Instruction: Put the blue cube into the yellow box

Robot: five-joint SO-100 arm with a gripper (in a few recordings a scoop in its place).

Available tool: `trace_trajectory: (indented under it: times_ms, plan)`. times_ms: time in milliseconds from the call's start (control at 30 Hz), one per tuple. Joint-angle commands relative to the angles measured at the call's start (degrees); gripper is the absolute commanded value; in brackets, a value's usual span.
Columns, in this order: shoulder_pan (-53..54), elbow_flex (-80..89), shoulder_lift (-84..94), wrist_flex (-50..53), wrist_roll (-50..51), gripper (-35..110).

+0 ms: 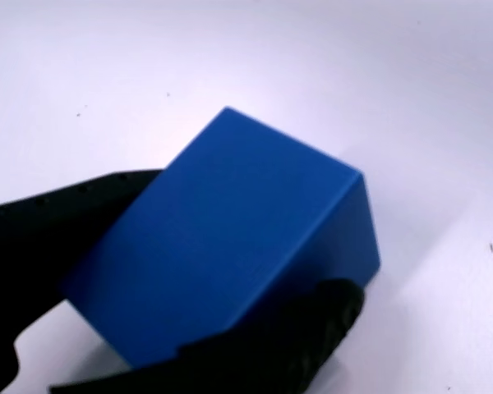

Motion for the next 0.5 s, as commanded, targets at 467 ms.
trace_trajectory:
  times_ms: [467]
  plan:
    - [0.4,0.2,16.7,1.2,-2.5,15]
